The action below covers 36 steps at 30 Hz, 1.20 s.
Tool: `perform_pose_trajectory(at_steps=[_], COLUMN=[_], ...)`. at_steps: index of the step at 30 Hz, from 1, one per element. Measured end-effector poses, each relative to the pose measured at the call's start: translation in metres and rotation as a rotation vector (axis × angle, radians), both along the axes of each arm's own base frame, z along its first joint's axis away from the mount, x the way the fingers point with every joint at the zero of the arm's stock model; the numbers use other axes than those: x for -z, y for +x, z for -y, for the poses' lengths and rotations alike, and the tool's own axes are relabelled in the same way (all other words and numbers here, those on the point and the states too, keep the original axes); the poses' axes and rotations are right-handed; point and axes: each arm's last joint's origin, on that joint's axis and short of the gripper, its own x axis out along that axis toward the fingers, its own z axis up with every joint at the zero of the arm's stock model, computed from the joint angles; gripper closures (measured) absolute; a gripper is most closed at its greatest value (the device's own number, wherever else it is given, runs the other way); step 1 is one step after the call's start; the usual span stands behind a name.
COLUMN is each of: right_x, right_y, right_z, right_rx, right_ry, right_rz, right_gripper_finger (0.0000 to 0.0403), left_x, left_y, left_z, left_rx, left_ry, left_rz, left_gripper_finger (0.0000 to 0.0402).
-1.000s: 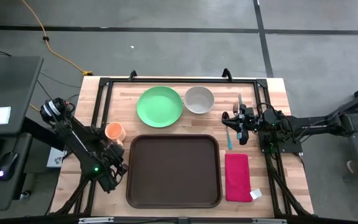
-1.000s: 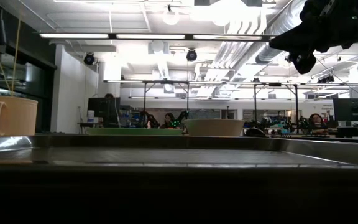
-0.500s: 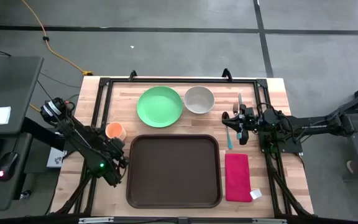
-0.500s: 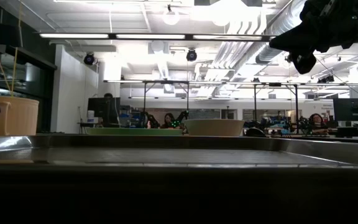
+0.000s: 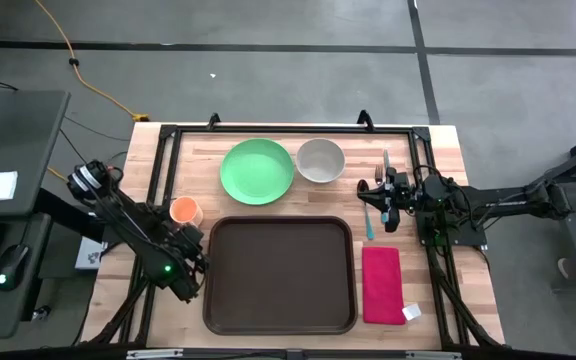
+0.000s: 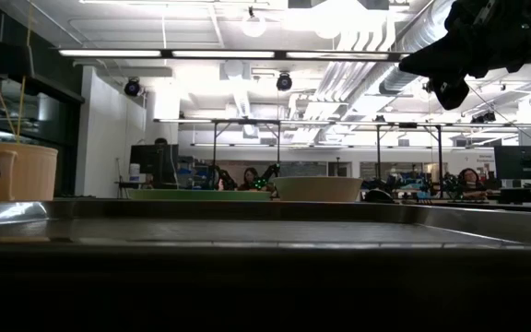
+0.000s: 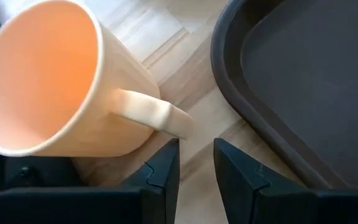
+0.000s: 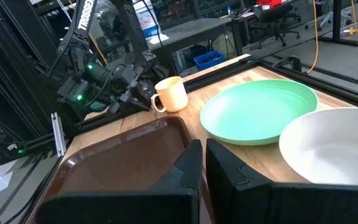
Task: Set up tray
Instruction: Put the orange mug on the black serving tray
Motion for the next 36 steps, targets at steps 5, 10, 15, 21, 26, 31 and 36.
perform_pose_trajectory(at_steps=[5,10,15,21,26,31,36], right_x=[-0.0001,-0.0005,-0.0004,-0.0005,-0.0006,-0.0011,-0.0011], right_y=[0.0,0.0,0.0,0.0,0.0,0.0,0.0], right_z=[0.0,0.0,-0.0001,0.0,0.0,0.0,0.0], right_rx=[0.0,0.0,-0.001,0.0,0.0,0.0,0.0], right_ry=[0.0,0.001,0.001,0.001,0.001,0.001,0.001], right_rz=[0.001,0.002,0.002,0.002,0.002,0.004,0.004], right_gripper_finger=[0.0402,0.0402,0.0402,0.0402,0.0402,0.0402,0.0402], left_x=[0.0039,0.0053,0.0046,0.005,0.0052,0.005,0.0043], left_y=[0.0044,0.0051,0.0064,0.007,0.0086,0.0082,0.008], left_z=[-0.0048,-0.0047,-0.0053,-0.0045,-0.0038,-0.0041,-0.005], left_rx=[-0.03,-0.029,-0.006,0.012,0.021,0.027,0.036], left_ry=[0.04,0.048,0.08,0.077,0.081,0.086,0.105], left_rz=[-0.026,-0.023,0.01,0.006,0.034,0.026,0.03], left_gripper_finger=[0.0273,0.0273,0.0273,0.0273,0.0273,0.0273,0.0273])
